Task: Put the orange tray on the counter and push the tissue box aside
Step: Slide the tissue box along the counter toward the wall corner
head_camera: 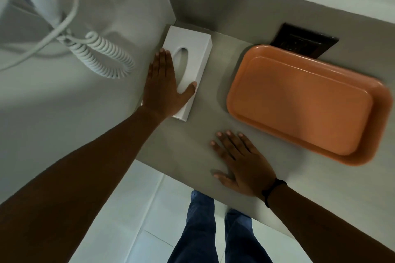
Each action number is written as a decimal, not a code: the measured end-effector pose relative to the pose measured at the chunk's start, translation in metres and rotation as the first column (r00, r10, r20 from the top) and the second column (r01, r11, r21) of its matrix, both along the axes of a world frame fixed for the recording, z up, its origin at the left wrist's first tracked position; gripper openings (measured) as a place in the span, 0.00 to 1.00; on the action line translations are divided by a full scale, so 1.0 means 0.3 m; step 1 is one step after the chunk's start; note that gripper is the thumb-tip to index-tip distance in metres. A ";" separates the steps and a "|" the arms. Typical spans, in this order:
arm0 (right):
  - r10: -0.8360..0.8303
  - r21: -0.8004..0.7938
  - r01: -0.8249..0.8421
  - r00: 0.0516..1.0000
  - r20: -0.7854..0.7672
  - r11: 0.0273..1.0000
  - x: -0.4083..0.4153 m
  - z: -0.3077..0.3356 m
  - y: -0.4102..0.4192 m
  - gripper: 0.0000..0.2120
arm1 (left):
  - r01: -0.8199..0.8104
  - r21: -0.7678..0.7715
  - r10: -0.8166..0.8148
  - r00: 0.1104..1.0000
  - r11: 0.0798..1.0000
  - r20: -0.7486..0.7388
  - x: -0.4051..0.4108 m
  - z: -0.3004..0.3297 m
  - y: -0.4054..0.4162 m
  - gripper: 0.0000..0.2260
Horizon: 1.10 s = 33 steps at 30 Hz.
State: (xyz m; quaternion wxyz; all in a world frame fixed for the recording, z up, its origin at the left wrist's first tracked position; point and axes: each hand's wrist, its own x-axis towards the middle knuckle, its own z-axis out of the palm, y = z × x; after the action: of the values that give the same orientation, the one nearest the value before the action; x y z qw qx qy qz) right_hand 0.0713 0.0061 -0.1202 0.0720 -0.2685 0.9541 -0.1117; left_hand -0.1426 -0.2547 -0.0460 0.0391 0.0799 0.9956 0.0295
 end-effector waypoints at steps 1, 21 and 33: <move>-0.001 -0.003 0.001 1.000 -0.001 1.000 0.000 0.000 0.001 0.42 | 0.007 0.000 -0.007 1.000 1.000 0.000 -0.022 0.001 0.000 0.53; -0.008 -0.153 0.000 0.999 -0.052 0.988 -0.024 0.083 -0.017 0.40 | 0.067 0.101 -0.061 0.996 0.993 -0.063 -0.151 0.024 0.002 0.51; -0.417 -0.504 0.853 0.510 0.752 0.132 -0.750 0.325 -0.359 0.30 | 0.005 0.250 0.037 0.986 0.968 -0.162 0.209 -0.067 -0.054 0.37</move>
State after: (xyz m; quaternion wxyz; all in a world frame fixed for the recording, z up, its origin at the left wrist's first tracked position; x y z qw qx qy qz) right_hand -0.1539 -0.1015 -0.0228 0.0842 0.2185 0.7337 -0.6378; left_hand -0.0800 -0.2709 -0.0661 -0.0542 0.0785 0.9843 0.1482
